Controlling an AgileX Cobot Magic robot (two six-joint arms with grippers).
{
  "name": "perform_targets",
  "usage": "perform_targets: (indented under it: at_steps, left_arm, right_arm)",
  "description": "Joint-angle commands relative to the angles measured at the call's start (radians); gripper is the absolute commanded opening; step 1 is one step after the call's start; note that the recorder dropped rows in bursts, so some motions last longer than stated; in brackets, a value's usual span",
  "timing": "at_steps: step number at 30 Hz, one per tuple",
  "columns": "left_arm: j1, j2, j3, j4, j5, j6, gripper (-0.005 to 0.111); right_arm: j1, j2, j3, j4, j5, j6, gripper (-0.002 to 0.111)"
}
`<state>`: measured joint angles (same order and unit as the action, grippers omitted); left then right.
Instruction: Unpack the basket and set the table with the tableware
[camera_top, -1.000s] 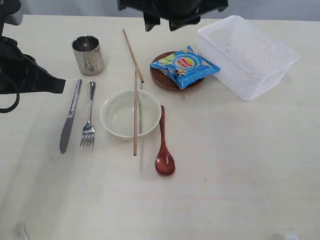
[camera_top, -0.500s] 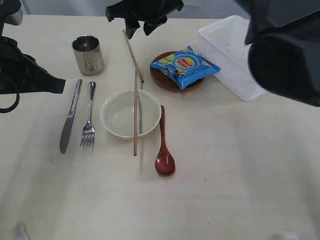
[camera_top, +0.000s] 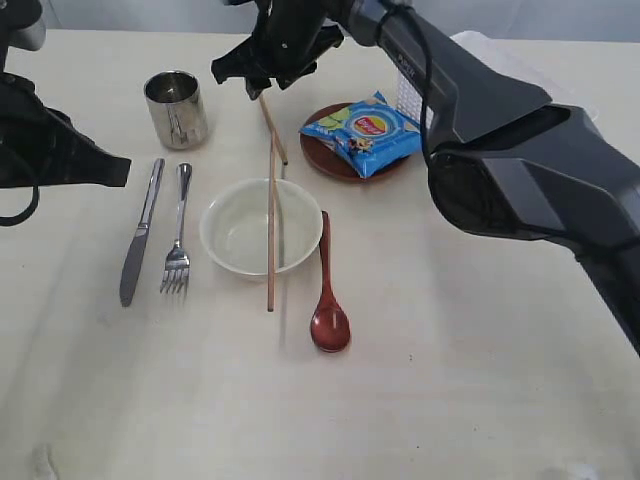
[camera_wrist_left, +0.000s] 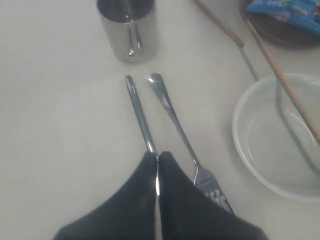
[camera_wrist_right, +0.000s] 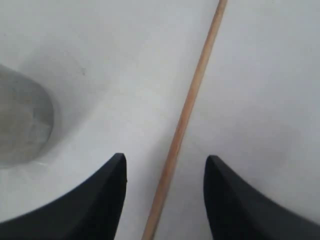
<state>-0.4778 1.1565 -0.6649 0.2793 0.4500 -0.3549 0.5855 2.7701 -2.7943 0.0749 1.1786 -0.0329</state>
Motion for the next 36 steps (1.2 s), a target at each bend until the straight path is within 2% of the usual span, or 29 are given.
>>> perform_targets:
  at_steps: [1,27,30,33,36]
  left_arm:
    - [0.003,-0.005,0.005,0.004,-0.003,0.000,0.000]
    - [0.003,-0.005,0.005,0.004,-0.003,0.000,0.000]
    - [0.003,-0.005,0.005,0.004,-0.003,0.000,0.000]
    - [0.003,-0.005,0.005,0.004,-0.003,0.000,0.000]
    - [0.003,-0.005,0.005,0.004,-0.003,0.000,0.000]
  right_arm:
    - [0.001,0.010,-0.007,0.006,0.002,-0.005,0.046]
    - [0.025,0.068,-0.007,-0.075,-0.033,0.092,0.046]
    - [0.025,0.073,-0.007,-0.075,-0.033,0.093,0.040]
    - [0.025,0.073,-0.007,-0.075,-0.035,0.093,0.027]
    - [0.025,0.073,-0.007,-0.075,-0.035,0.093,0.026]
